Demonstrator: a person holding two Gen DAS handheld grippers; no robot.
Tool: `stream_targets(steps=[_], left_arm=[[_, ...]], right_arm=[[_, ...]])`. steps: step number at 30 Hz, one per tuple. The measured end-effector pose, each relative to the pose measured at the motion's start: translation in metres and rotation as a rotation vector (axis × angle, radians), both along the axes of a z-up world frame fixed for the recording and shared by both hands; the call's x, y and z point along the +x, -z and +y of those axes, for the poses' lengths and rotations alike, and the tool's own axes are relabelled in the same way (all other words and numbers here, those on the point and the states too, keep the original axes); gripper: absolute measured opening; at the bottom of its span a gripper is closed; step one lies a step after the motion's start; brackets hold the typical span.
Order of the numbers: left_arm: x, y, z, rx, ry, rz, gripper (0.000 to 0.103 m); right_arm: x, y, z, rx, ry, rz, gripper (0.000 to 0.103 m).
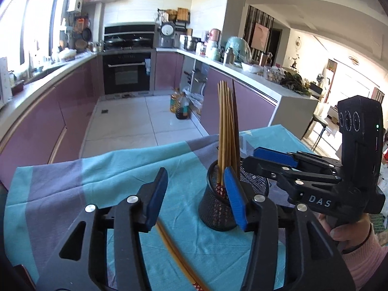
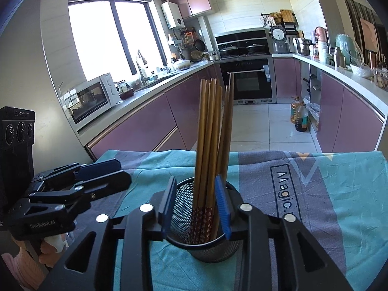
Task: Organize utensils
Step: 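Move both open tools over the last pair of chopsticks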
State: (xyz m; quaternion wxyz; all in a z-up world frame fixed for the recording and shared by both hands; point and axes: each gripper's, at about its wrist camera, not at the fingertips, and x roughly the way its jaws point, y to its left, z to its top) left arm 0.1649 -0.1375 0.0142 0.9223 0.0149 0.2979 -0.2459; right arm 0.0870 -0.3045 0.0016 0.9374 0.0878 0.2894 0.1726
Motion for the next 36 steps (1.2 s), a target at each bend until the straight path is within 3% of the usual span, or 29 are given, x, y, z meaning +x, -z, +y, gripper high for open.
stream_targets(steps=[5, 10, 20, 22, 28, 36], left_arm=[[-0.026, -0.006, 0.018, -0.010, -0.041, -0.069, 0.060], [-0.045, 0.003, 0.039, 0.013, -0.092, -0.073, 0.066], [-0.062, 0.046, 0.078, 0.045, -0.191, 0.029, 0.086], [-0.064, 0.054, 0.085, 0.046, -0.218, 0.039, 0.096], [-0.066, 0.068, 0.094, 0.073, -0.272, 0.052, 0.097], [-0.065, 0.075, 0.091, 0.080, -0.260, 0.074, 0.095]], right_arm=[[-0.022, -0.005, 0.006, -0.012, -0.019, -0.049, 0.045], [-0.043, -0.004, 0.020, -0.030, -0.091, -0.063, 0.048], [-0.052, 0.053, 0.063, -0.066, -0.224, 0.109, 0.049], [-0.048, 0.066, 0.072, -0.087, -0.229, 0.147, 0.049], [-0.039, 0.086, 0.086, -0.119, -0.228, 0.207, 0.049], [-0.041, 0.091, 0.092, -0.146, -0.217, 0.218, 0.049]])
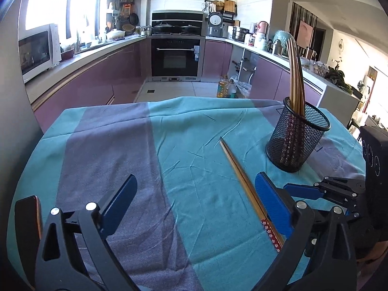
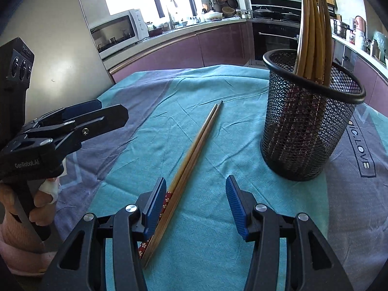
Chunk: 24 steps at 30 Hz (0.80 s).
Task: Organize utensils
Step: 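Move both open tools over the last pair of chopsticks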
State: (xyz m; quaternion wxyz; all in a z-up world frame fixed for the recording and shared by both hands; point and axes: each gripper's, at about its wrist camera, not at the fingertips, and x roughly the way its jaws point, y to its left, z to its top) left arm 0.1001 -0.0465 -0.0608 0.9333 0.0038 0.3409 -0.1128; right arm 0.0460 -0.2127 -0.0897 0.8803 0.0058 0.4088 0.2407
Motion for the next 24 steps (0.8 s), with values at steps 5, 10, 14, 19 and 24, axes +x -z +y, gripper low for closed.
stream_targets(steps=[5, 10, 14, 19, 24], left_arm=[[0.001, 0.002, -0.003, 0.002, 0.010, 0.006, 0.091], [0.003, 0.005, -0.003, -0.002, 0.011, 0.015, 0.090], [0.005, 0.009, -0.005, 0.002, 0.016, 0.025, 0.089], [0.005, 0.014, -0.011, 0.007, 0.030, 0.040, 0.088], [0.010, 0.020, -0.020, 0.023, 0.056, 0.061, 0.087]], right_arm=[[0.003, 0.004, 0.006, -0.026, -0.003, 0.011, 0.049], [0.003, 0.005, 0.007, -0.043, -0.002, 0.014, 0.049], [0.002, 0.006, 0.005, -0.043, 0.004, 0.017, 0.048], [0.000, 0.006, 0.000, -0.039, 0.017, 0.026, 0.047], [-0.002, 0.005, -0.005, -0.029, 0.021, 0.034, 0.047]])
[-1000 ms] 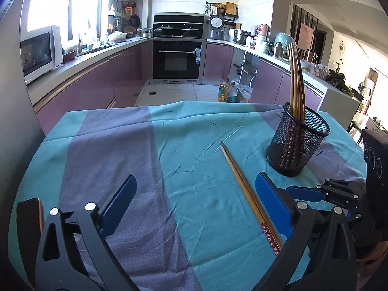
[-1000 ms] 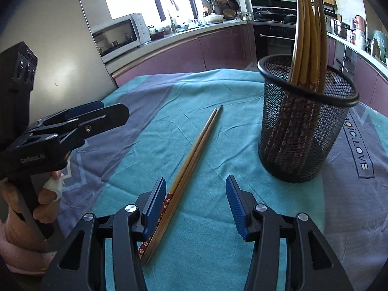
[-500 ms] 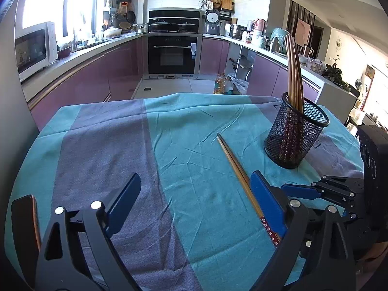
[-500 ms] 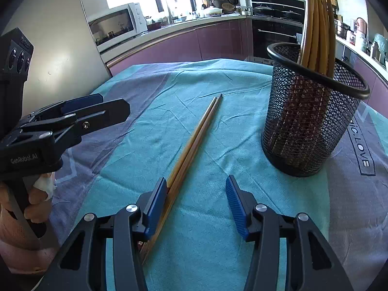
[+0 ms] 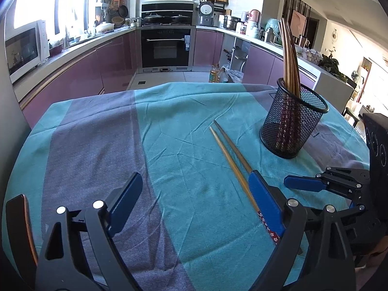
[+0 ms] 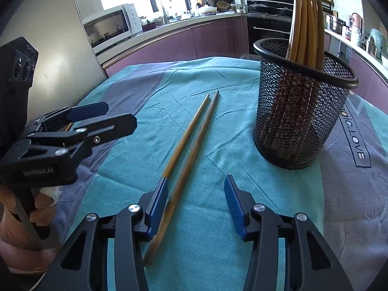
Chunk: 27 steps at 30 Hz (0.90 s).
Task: Organize utensils
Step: 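Move both open tools over the last pair of chopsticks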
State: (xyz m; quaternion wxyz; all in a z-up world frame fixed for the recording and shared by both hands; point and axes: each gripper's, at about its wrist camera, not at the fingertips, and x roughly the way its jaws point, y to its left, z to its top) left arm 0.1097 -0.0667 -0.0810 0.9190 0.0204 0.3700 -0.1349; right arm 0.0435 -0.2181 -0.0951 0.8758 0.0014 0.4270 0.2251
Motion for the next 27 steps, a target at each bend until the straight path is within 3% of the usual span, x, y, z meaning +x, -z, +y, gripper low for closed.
stream_targets(steps=[18, 24, 27], left_arm=[[0.022, 0.034, -0.049, 0.084, 0.131, 0.137, 0.071], [0.025, 0.040, -0.054, 0.096, 0.131, 0.151, 0.066], [0.025, 0.039, -0.052, 0.086, 0.123, 0.156, 0.059]], right_arm=[[-0.004, 0.000, -0.014, 0.014, -0.011, 0.011, 0.045], [-0.003, -0.001, -0.017, 0.023, -0.015, 0.017, 0.045], [-0.002, -0.002, -0.018, 0.036, -0.017, 0.025, 0.045]])
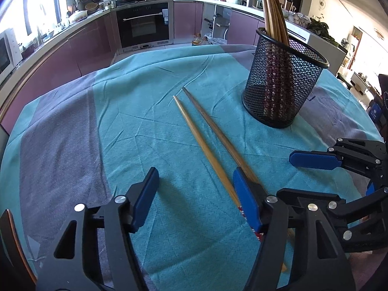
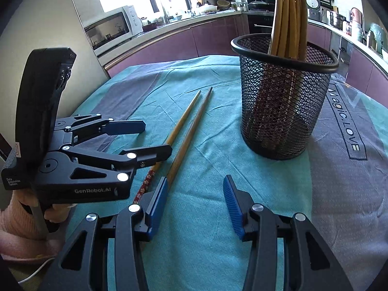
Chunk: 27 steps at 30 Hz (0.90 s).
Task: Organize utensils
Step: 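Move both open tools over the last pair of chopsticks, then grasp one wooden chopstick with the left tool while the right tool grasps the other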
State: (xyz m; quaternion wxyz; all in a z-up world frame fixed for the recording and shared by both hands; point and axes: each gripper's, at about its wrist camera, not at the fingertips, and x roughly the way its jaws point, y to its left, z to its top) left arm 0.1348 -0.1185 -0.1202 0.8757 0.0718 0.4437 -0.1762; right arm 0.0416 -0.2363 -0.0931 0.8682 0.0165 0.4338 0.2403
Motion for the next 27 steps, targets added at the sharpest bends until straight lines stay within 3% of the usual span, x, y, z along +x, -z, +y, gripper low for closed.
stream_targets(steps=[7, 11, 27], left_arm=[[-0.002, -0.003, 0.011, -0.039, -0.018, 0.011, 0.049], [-0.002, -0.002, 0.013, -0.052, -0.018, 0.015, 0.046], [-0.014, 0.000, 0.022, -0.060, 0.001, 0.012, 0.040]], right_arm=[[0.011, -0.001, 0.002, 0.052, 0.002, 0.012, 0.044], [0.022, 0.000, 0.011, 0.063, 0.000, 0.024, 0.039], [0.048, 0.004, 0.035, -0.004, 0.027, 0.023, 0.019]])
